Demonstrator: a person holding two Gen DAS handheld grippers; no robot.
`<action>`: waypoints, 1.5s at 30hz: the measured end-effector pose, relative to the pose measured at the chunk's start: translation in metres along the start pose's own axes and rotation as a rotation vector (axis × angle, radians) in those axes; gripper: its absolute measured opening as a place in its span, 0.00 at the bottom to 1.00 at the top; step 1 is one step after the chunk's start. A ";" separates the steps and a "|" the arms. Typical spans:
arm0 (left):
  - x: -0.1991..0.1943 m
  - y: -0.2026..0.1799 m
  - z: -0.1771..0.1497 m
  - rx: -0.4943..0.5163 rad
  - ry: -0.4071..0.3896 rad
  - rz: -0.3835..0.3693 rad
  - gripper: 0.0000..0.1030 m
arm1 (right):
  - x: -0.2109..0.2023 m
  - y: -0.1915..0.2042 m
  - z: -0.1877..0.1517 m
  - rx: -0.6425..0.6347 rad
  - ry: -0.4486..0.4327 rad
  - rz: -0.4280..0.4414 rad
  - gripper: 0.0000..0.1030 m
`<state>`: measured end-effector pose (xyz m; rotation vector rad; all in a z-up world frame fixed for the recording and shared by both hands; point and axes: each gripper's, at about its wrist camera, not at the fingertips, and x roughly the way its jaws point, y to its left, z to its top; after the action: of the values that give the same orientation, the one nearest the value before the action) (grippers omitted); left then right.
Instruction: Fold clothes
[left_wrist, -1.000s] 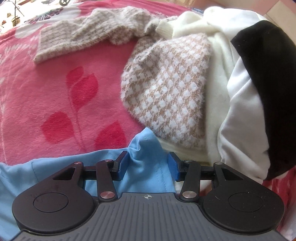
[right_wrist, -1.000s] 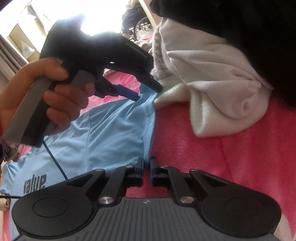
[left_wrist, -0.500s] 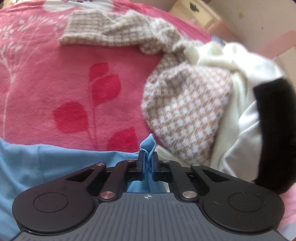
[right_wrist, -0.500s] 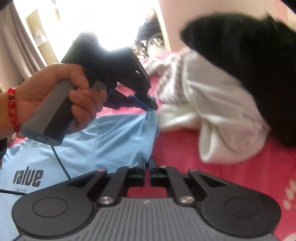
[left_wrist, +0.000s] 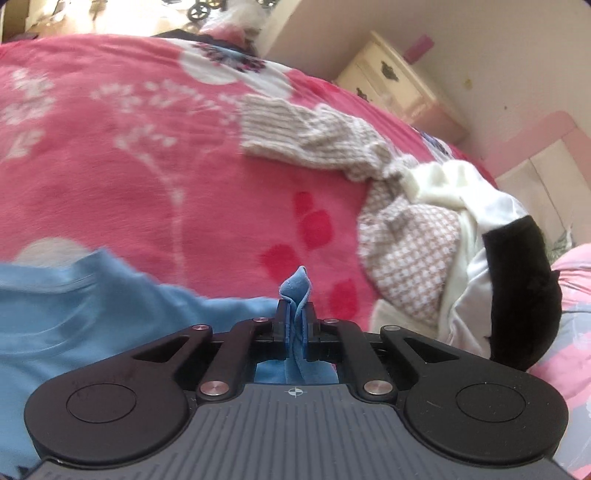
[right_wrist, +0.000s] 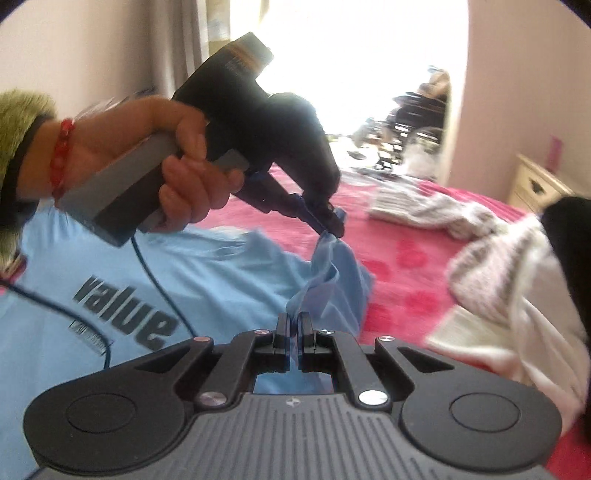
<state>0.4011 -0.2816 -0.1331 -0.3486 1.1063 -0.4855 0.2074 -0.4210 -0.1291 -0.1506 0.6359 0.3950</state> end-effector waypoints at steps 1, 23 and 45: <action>-0.003 0.008 -0.002 -0.004 -0.001 0.004 0.03 | 0.005 0.006 0.000 -0.018 0.009 0.012 0.04; -0.105 0.089 -0.018 0.217 0.034 0.133 0.26 | 0.034 -0.015 0.005 0.148 0.116 0.241 0.15; -0.017 0.081 -0.051 0.362 -0.040 0.205 0.26 | 0.100 0.025 0.014 0.117 0.190 0.092 0.02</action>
<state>0.3649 -0.2059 -0.1813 0.0717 0.9801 -0.4836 0.2780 -0.3638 -0.1789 -0.0475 0.8534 0.4341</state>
